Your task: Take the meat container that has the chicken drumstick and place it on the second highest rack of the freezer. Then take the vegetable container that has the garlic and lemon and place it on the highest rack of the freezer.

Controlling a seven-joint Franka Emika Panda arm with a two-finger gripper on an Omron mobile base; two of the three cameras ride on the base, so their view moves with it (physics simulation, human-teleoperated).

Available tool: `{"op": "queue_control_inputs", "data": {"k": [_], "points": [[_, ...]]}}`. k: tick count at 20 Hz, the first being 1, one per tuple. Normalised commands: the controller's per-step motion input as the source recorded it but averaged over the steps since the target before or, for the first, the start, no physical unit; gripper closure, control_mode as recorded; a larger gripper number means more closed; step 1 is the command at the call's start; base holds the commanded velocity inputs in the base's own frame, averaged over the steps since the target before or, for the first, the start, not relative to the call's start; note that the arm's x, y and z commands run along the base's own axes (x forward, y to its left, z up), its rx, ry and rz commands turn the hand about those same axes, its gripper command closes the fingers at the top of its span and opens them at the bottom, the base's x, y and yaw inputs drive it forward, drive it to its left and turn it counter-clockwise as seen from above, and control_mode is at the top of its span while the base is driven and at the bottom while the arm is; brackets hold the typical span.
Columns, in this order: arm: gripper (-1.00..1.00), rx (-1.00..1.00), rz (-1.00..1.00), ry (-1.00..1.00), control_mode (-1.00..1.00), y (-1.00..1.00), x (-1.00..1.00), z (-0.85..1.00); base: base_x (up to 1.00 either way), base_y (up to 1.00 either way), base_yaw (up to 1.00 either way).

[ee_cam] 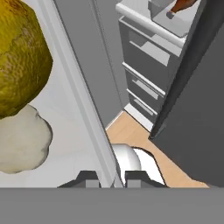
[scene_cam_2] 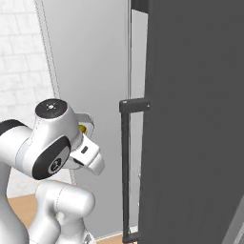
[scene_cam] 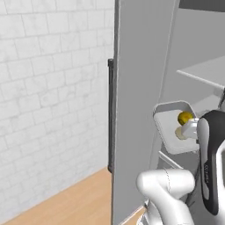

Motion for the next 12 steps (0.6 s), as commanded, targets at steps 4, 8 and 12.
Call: {"op": "queue_control_inputs", "data": {"k": [4, 8, 12], "points": [[1.0, 0.0, 0.0, 0.0, 1.0, 0.0, 0.0, 0.0, 0.44, -0.13, 0.03], [1.0, 0.0, 0.0, 0.0, 1.0, 0.0, 0.0, 0.0, 0.08, 0.12, -0.06], [1.0, 0.0, 0.0, 0.0, 1.0, 0.0, 0.0, 0.0, 0.13, 0.24, -0.33]]}}
